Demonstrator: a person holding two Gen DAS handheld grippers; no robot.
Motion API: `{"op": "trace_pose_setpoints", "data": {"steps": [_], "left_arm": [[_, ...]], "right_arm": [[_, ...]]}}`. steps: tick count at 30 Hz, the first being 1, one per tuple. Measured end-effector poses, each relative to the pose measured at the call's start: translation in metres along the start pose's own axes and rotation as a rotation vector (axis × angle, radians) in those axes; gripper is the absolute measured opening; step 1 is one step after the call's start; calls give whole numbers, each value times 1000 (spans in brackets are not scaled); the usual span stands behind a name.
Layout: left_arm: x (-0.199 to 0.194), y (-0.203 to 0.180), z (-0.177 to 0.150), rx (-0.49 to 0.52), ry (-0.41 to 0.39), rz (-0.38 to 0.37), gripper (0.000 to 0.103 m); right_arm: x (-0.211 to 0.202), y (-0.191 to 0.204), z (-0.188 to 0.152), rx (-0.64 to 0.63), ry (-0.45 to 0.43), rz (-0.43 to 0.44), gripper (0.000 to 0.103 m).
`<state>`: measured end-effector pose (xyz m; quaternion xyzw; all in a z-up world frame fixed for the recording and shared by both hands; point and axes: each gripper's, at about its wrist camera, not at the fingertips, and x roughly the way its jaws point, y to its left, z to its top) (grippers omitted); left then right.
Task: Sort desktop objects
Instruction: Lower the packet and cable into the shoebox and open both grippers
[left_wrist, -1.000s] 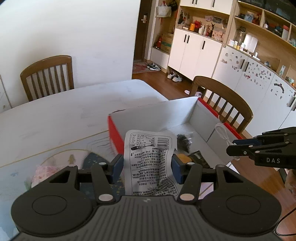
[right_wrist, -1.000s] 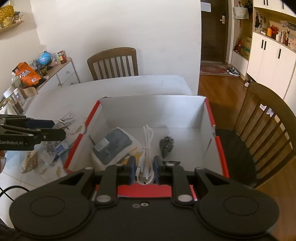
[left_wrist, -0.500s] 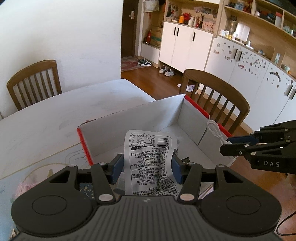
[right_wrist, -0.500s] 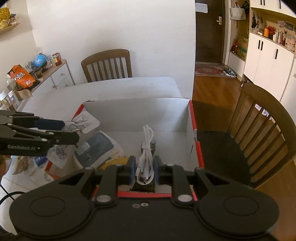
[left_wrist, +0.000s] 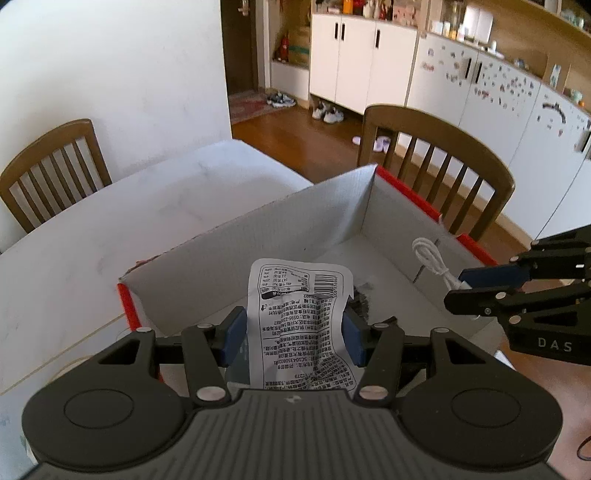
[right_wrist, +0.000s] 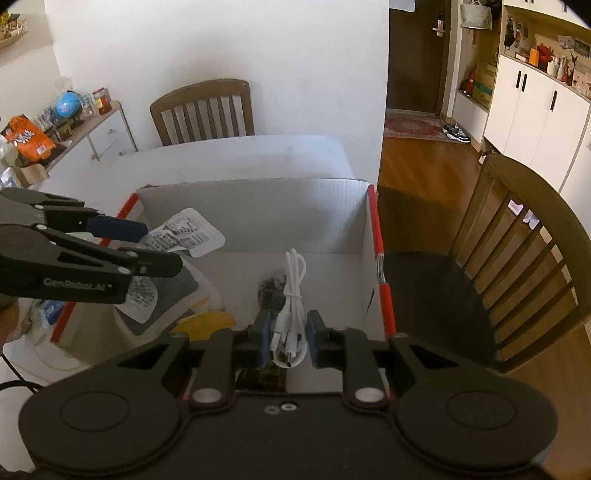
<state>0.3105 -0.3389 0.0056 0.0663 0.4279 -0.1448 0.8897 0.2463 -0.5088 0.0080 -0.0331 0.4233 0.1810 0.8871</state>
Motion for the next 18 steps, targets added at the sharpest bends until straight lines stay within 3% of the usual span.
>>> {"op": "trace_pose_setpoints", "data": {"steps": [7, 18], "left_arm": [[31, -2, 4, 46, 72, 11, 54], [55, -6, 13, 96, 124, 16, 54]], "right_arm": [[22, -1, 4, -31, 42, -22, 20], [54, 3, 9, -73, 83, -58, 20]]}}
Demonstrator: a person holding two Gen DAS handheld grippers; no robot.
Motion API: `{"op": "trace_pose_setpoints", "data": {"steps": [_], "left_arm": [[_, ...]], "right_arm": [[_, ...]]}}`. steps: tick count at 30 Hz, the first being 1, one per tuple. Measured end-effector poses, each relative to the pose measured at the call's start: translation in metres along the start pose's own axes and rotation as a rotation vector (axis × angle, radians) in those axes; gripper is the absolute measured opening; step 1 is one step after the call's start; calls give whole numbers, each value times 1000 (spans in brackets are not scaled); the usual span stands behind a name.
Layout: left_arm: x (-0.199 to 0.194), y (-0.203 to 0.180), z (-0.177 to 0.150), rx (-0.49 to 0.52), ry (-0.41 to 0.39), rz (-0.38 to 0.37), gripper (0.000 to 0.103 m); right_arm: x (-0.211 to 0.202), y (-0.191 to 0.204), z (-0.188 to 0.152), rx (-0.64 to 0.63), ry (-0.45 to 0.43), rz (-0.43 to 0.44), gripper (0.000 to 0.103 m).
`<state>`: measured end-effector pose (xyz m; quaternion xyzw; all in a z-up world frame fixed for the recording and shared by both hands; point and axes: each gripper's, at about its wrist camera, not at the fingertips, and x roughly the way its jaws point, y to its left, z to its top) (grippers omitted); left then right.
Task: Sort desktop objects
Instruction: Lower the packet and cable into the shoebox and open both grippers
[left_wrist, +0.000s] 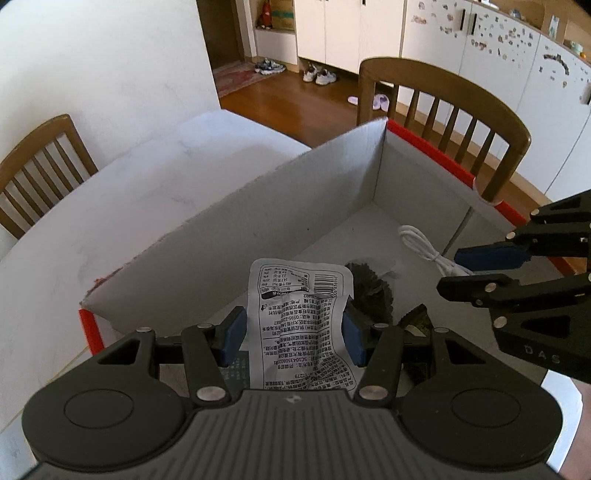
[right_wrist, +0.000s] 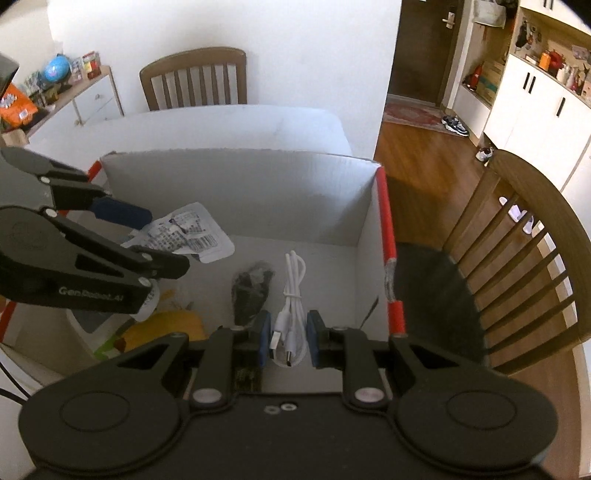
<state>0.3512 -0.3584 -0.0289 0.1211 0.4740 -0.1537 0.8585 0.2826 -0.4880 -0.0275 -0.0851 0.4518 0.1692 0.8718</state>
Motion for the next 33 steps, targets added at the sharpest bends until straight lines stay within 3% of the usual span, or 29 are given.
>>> {"op": "trace_pose_setpoints", "data": {"steps": [16, 33], "left_arm": [[27, 3, 9, 4, 70, 5, 55], [40, 13, 14, -30, 130, -16, 58]], "right_arm": [[33, 8, -3, -36, 104, -26, 16], [19, 2, 2, 22, 83, 22, 25]]}}
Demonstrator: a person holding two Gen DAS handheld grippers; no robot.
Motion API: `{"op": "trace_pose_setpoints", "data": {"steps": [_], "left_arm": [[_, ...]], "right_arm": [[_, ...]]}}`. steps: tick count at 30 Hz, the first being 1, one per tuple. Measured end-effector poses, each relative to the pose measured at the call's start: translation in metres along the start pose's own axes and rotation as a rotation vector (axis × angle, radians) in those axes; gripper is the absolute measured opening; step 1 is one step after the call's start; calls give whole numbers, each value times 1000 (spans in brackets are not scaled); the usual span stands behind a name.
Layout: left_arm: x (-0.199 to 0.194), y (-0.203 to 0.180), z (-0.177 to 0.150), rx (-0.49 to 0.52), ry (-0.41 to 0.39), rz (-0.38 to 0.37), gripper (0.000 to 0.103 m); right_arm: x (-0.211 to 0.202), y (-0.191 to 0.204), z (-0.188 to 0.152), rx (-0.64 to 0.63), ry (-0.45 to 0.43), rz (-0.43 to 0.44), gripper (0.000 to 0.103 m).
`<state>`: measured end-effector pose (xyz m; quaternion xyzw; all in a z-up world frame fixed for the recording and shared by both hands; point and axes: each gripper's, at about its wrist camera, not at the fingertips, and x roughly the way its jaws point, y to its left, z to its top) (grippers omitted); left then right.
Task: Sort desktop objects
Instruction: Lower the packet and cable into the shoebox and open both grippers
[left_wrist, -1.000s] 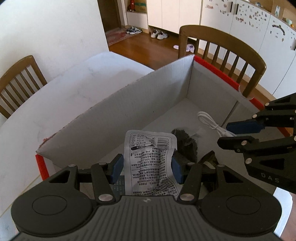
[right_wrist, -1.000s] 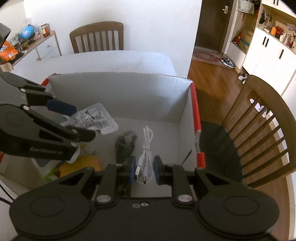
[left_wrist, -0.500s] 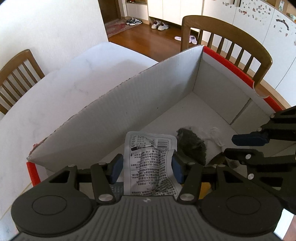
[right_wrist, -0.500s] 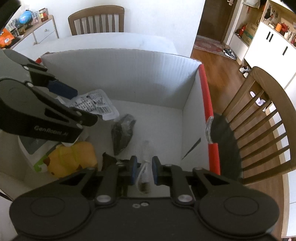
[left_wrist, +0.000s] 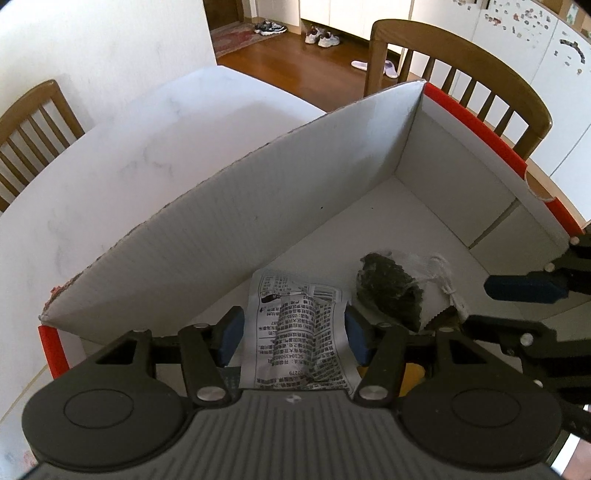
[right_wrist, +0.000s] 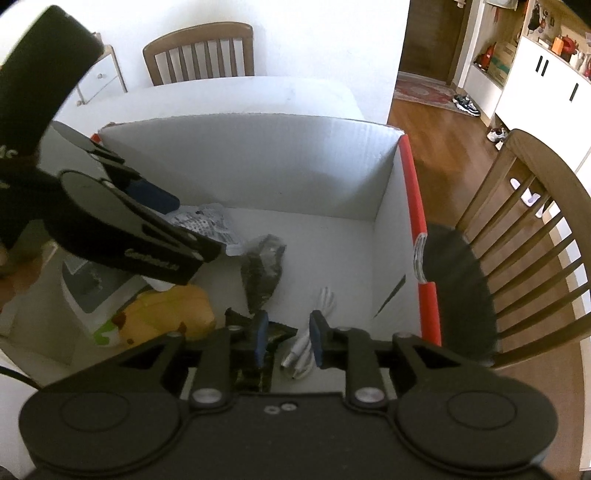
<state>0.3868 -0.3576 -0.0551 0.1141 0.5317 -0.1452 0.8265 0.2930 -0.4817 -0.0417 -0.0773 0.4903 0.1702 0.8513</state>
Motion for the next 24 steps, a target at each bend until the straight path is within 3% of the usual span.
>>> {"op": "trace_pose_setpoints", "data": {"steps": [7, 11, 16, 19, 24], "left_arm": [[-9, 4, -3, -37, -23, -10, 66], [-18, 4, -7, -42, -47, -14, 72], [-26, 2, -2, -47, -68, -22, 73], [-33, 5, -4, -51, -83, -26, 74], [-53, 11, -16, -64, -117, -33, 76]], "right_arm": [[-11, -3, -4, 20, -20, 22, 29], [-17, -4, -7, 31, -35, 25, 37], [-23, -3, -10, 36, -51, 36, 43], [-29, -2, -11, 42, -63, 48, 53], [-42, -3, -9, 43, -97, 69, 55]]}}
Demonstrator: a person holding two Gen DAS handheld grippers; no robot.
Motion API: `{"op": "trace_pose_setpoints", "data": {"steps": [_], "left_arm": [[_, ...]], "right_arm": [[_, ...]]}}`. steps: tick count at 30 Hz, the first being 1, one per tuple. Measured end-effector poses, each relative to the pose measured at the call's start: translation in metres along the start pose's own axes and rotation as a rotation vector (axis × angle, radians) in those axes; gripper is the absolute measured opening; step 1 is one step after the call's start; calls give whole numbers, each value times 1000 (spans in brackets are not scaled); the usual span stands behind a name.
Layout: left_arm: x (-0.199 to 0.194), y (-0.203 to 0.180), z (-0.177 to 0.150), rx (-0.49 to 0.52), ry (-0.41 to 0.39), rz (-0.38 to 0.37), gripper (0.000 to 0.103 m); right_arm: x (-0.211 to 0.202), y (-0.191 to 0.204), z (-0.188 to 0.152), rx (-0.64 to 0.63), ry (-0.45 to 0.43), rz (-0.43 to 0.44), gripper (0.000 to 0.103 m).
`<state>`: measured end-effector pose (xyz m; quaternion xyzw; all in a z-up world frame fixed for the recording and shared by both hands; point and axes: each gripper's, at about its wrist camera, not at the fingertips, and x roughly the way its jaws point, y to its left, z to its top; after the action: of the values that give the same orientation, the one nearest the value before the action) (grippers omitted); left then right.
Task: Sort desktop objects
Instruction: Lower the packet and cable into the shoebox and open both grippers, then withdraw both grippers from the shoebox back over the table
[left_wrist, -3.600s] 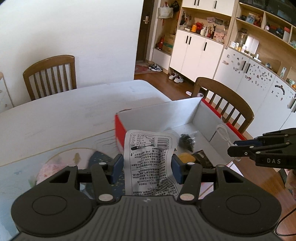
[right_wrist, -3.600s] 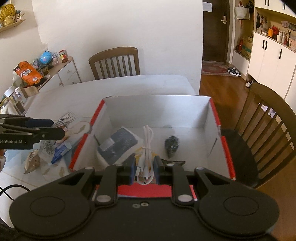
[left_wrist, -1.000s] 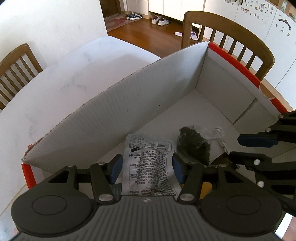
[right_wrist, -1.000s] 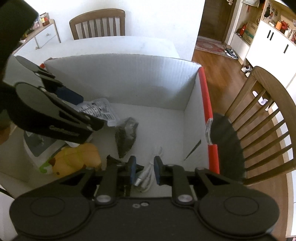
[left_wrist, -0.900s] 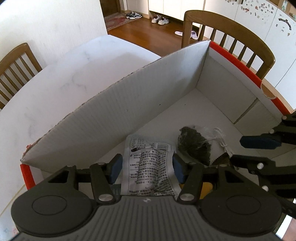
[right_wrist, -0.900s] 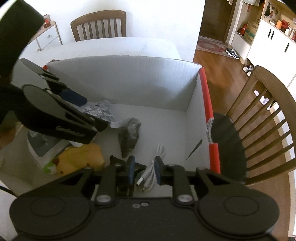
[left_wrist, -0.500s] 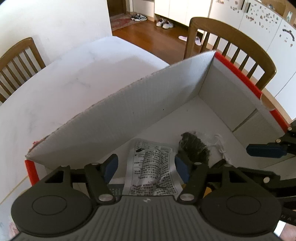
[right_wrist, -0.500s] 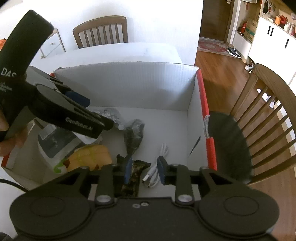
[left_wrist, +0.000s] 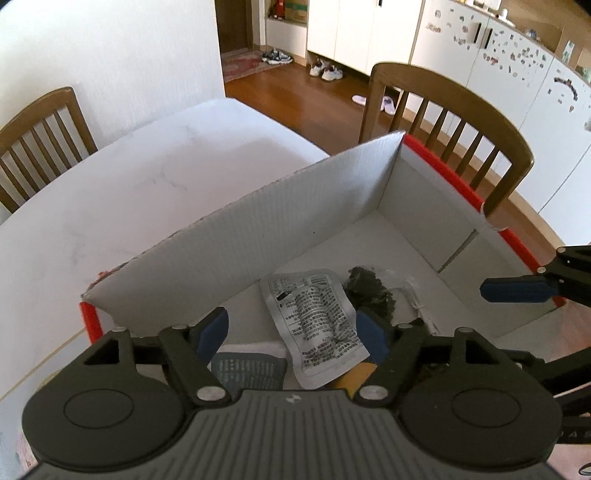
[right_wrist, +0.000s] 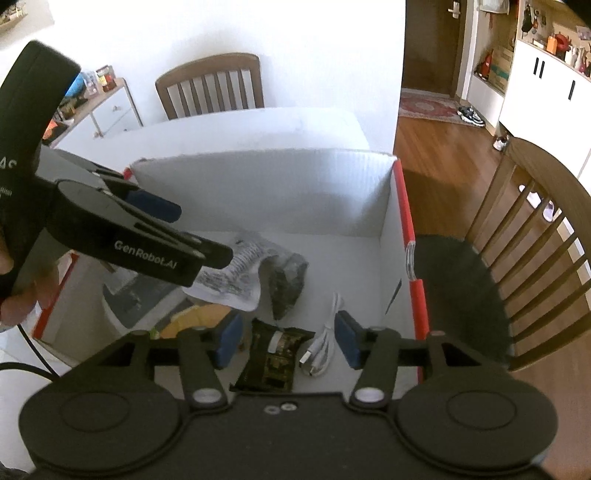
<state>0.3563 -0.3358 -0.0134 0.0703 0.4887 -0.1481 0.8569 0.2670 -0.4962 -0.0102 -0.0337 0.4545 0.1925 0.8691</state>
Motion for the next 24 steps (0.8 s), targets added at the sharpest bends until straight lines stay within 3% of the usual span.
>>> {"op": "trace_pose_setpoints", "data": {"steps": [6, 9, 20, 24], "left_arm": [[-19, 3, -12, -25, -35, -20, 79], [-31, 6, -18, -40, -51, -32, 81], [-73, 3, -46, -50, -129, -77, 87], [-88, 4, -58, -55, -160, -94, 102]], "right_arm": [[-17, 0, 0, 4, -32, 28, 58], [-24, 1, -1, 9, -49, 40, 70], [-43, 9, -6, 19, -92, 74, 71], [-49, 12, -8, 18, -107, 89, 81]]}}
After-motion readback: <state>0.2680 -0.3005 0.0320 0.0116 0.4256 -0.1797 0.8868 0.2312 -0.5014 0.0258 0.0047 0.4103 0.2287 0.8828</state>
